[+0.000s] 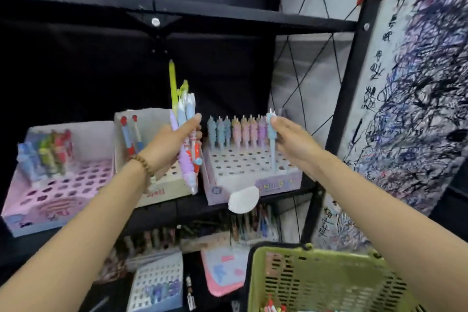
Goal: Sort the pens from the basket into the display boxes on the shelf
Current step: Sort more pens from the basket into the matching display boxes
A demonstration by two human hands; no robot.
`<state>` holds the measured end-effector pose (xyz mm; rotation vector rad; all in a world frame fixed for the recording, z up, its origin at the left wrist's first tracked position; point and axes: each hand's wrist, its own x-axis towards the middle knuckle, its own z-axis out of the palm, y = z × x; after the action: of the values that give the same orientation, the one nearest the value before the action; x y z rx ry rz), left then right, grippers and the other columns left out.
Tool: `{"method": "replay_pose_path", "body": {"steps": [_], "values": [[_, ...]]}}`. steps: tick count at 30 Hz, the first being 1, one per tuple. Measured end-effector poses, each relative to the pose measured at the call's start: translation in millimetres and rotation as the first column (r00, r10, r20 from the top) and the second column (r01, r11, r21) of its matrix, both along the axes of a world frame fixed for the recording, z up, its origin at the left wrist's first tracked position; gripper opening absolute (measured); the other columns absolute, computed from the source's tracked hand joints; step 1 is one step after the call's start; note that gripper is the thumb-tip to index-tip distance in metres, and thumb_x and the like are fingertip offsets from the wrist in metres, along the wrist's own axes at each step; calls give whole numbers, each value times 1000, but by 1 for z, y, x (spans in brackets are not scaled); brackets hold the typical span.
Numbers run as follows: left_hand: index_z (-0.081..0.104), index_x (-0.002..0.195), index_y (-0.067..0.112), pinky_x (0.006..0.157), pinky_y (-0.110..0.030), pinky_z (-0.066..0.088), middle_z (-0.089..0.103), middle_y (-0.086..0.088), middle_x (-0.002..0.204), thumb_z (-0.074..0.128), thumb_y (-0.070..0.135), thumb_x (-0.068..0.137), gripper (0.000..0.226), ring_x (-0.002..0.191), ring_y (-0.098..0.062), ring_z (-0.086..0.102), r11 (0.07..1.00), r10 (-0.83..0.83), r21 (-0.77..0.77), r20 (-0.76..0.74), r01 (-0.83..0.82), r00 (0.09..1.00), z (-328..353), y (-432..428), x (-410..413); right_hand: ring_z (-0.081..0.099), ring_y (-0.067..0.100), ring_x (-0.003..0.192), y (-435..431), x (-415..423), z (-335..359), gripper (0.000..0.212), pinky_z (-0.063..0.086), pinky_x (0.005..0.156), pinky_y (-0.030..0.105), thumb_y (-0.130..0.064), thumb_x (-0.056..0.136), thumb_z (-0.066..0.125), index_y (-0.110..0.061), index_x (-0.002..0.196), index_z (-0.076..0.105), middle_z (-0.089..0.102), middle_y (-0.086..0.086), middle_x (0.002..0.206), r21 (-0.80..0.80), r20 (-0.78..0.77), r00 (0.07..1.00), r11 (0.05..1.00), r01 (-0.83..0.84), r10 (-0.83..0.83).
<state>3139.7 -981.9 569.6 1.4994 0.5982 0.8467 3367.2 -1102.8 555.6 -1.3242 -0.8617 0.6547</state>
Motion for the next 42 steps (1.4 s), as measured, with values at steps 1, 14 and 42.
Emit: {"method": "replay_pose_path", "body": {"steps": [1, 14, 42], "values": [[64, 86, 15, 57, -24, 54, 68, -1, 70, 66, 51, 73, 38, 60, -10, 65, 1000, 7, 4, -6, -7, 1000, 2, 9, -4, 59, 8, 90, 14, 1, 6, 16, 51, 84, 24, -28, 97, 51, -20, 106, 63, 61, -3, 100, 28, 37, 999, 999, 21, -22], [66, 94, 12, 63, -30, 53, 70, -1, 70, 64, 52, 73, 45, 61, -13, 67, 989, 63, -134, 37, -57, 997, -20, 55, -6, 62, 17, 82, 122, 3, 4, 26, 55, 72, 27, -16, 88, 66, -5, 111, 61, 64, 7, 92, 70, 298, 925, 972, 224, -235], [66, 90, 13, 66, -30, 57, 72, 2, 69, 65, 53, 62, 49, 64, -10, 69, 979, 100, -190, 127, -75, 987, -29, 52, -7, 70, 15, 67, 128, 20, 21, 20, 58, 73, 32, -22, 82, 73, -13, 99, 65, 68, -5, 73, -102, 474, 840, 931, 351, -265]]}}
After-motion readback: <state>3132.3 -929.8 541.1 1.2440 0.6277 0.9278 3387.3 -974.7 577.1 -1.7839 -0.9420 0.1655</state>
